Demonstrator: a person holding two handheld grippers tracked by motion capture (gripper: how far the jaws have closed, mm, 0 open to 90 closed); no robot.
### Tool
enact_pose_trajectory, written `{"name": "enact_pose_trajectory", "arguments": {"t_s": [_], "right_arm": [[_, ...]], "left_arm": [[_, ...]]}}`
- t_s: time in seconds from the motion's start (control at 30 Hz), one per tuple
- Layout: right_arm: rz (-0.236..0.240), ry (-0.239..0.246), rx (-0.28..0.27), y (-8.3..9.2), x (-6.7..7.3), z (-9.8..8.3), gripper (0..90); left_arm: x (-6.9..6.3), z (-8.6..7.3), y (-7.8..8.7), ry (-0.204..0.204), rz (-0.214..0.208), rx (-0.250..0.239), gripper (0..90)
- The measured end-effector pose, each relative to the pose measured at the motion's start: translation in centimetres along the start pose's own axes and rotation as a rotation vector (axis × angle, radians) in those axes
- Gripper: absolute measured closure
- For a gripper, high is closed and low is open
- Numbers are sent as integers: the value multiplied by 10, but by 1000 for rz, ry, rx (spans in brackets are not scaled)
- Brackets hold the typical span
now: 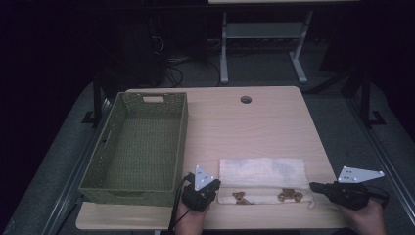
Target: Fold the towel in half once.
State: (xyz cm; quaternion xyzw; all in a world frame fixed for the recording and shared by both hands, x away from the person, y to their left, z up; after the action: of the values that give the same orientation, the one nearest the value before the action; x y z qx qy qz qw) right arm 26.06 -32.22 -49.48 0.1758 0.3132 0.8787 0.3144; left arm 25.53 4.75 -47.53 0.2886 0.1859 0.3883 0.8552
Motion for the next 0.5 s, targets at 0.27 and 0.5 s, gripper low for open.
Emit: {"name": "enact_pose_trajectory", "arguments": {"t_s": [0.27, 0.5], "right_arm": [[17, 0, 8, 5, 8, -9, 887], [51, 7, 13, 4, 9, -12, 782]], "left_arm": [[-9, -14, 6, 6, -40, 19, 874], [-9, -17, 4, 0, -48, 42, 801]]}}
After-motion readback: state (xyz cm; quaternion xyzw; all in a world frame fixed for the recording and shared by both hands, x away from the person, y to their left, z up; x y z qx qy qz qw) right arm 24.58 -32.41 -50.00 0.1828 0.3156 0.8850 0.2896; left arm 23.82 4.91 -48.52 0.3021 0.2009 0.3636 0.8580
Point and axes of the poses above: each handheld gripper's, and its own axes: y roughly backward along the jaws, z roughly out of its top, x roughly to its left, the point moved 6 cm from there along -y, roughly forward along the jaws, and after that the axes turned 2 degrees about x, right-handed, at the moved point
